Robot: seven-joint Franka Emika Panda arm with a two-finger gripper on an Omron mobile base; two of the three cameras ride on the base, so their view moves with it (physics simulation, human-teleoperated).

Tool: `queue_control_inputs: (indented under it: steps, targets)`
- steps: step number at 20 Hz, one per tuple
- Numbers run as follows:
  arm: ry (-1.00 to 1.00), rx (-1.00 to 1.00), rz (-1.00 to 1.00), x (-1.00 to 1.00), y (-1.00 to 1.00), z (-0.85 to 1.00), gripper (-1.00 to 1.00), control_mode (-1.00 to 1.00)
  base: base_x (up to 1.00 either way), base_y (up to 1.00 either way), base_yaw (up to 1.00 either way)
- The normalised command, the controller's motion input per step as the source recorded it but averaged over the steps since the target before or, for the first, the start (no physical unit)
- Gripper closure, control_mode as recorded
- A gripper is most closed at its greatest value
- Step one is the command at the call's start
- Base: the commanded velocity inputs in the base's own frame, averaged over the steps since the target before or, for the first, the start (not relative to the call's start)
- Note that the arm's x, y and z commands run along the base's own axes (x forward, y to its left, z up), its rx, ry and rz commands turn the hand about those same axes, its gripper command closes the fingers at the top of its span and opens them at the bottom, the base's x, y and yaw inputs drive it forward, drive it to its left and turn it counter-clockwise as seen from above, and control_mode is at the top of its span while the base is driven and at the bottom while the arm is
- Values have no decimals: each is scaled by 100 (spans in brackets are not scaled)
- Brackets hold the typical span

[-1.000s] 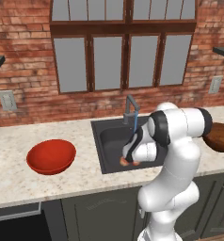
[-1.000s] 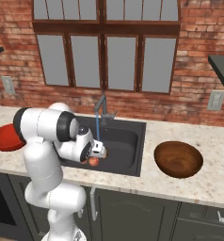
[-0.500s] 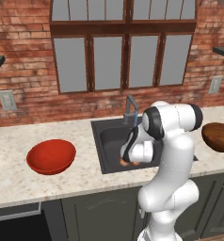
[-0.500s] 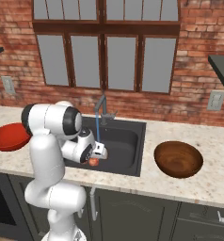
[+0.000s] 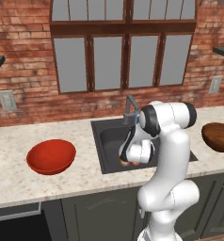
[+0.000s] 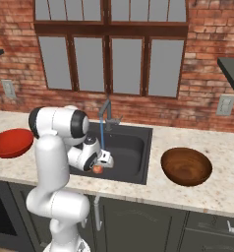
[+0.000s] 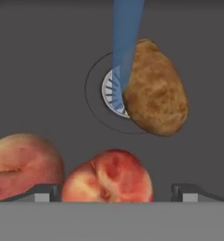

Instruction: Pick the peachs from the sink and place them in one bowl. Place the potato in the other bowl. Then turn off the sink faucet.

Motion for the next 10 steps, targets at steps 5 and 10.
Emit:
queue_control_inputs:
  steps: [5, 10]
  targets:
    - [0, 0, -1, 11, -2, -25, -100, -100, 0, 0, 0]
    - [0, 0, 0, 3, 0, -25, -100, -100, 0, 0, 0]
